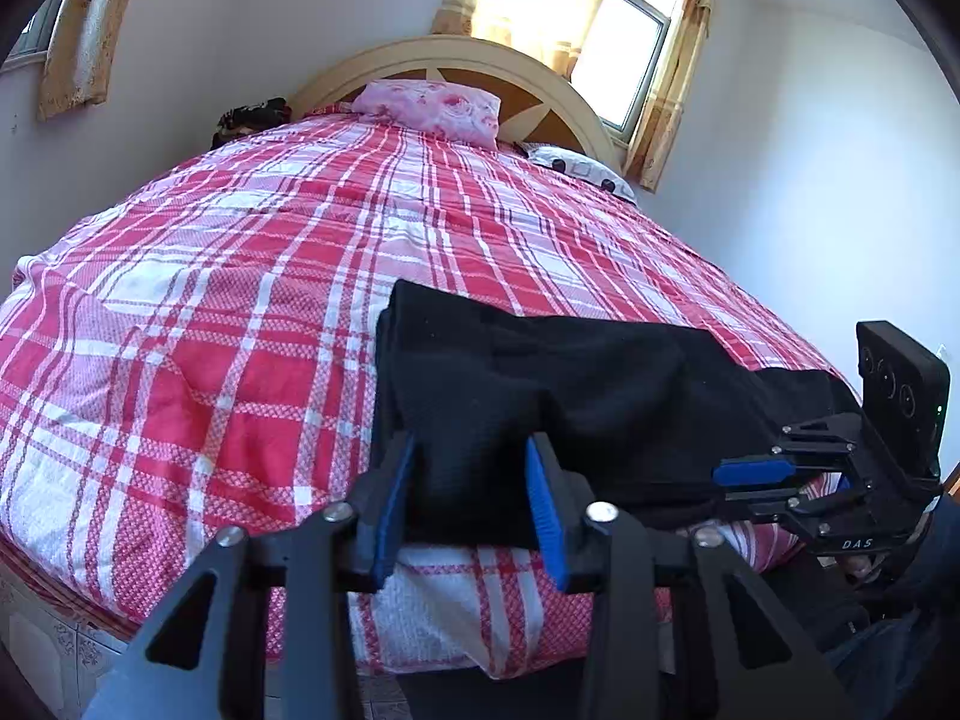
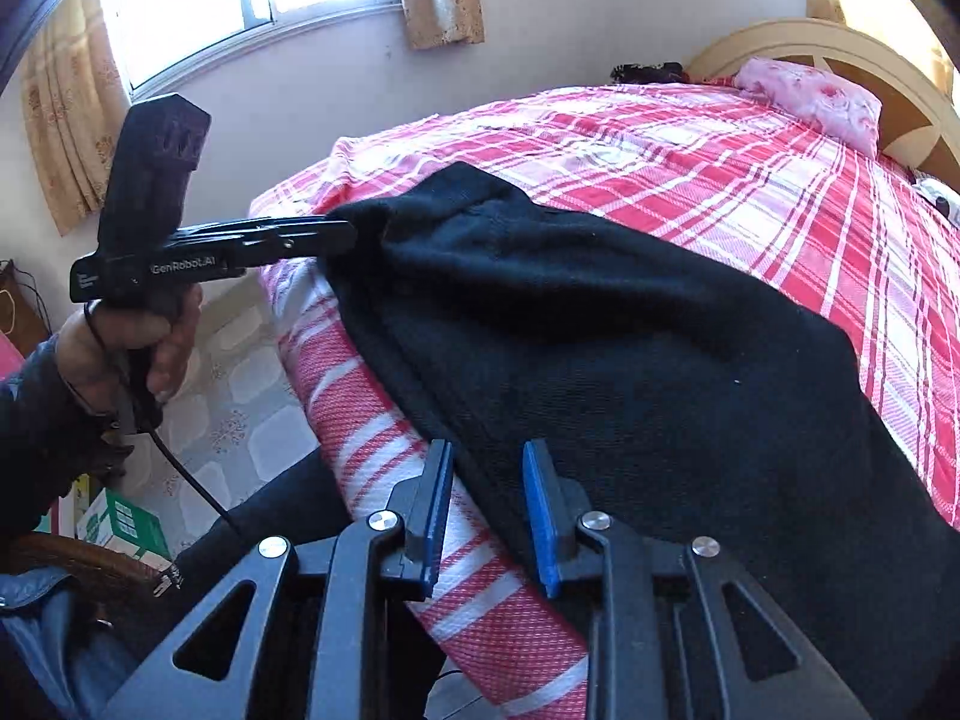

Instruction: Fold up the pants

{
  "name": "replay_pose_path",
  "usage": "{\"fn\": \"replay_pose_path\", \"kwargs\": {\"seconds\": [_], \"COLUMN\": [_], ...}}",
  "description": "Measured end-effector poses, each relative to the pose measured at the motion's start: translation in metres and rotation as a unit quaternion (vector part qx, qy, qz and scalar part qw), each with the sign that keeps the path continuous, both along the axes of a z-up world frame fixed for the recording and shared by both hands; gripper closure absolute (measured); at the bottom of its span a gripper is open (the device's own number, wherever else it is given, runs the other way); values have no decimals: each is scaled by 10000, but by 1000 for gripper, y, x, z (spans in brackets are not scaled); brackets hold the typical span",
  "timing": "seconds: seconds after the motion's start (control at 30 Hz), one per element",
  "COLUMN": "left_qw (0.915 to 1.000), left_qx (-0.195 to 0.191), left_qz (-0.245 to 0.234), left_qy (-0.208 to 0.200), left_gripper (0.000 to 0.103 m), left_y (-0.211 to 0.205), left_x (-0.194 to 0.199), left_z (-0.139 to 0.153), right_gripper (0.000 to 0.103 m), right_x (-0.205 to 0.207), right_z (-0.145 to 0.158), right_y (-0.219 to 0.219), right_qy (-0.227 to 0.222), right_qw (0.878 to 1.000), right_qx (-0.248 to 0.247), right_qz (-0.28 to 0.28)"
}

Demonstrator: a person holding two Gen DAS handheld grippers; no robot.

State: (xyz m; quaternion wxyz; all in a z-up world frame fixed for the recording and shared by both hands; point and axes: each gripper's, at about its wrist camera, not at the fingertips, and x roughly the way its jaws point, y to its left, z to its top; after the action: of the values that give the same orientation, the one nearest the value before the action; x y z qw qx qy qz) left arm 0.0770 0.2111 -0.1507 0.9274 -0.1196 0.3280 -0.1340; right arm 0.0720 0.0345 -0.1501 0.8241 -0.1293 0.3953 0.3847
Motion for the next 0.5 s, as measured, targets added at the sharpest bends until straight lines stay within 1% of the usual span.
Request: {"fn": "replay_pose_path", "kwargs": {"seconds": [0.03,0.1,0.13,0.2,0.23,0.3,0.37,0.4,0.43,0.47,0.5], "left_qw": [10000,10000,10000,9999,9999,9999,9999,9999,9999,9999,9999], "left_qx": [32,-17,-59,-96,-121,-139,-86,-84,-111,-130,-140], "left_qz": [7,34,54,78,74,69,50,45,44,46,43], "left_qy": [9,18,33,54,63,65,64,61,58,50,39], "left_gripper": [68,68,68,71,72,72,81,84,86,86,87], "left_y": [0,2,4,6,6,6,5,5,4,5,5], "left_x": [0,0,0,0,0,0,-1,-2,-2,-3,-4], "left_z": [-1,-2,-3,-4,-5,-5,-5,-5,-5,-5,-3], "right_gripper": [77,77,77,77,77,77,77,78,80,93,99], "right_x": [-1,-2,-3,-4,-5,-6,-9,-11,-13,-14,-15], "right_z": [-2,0,2,6,7,5,-5,-7,-7,-7,-5], "right_y": [2,2,0,-1,-1,3,11,11,12,13,13], "right_qy": [-30,18,84,25,-110,-385,-655,-755,-846,-866,-870], "right_qw": [10000,10000,9997,9996,9997,9992,9963,9955,9945,9942,9942], "right_qx": [-63,48,189,284,218,-89,-551,-579,-618,-637,-629], "right_qz": [7,58,89,65,15,-52,-45,-25,-15,-6,-10]}}
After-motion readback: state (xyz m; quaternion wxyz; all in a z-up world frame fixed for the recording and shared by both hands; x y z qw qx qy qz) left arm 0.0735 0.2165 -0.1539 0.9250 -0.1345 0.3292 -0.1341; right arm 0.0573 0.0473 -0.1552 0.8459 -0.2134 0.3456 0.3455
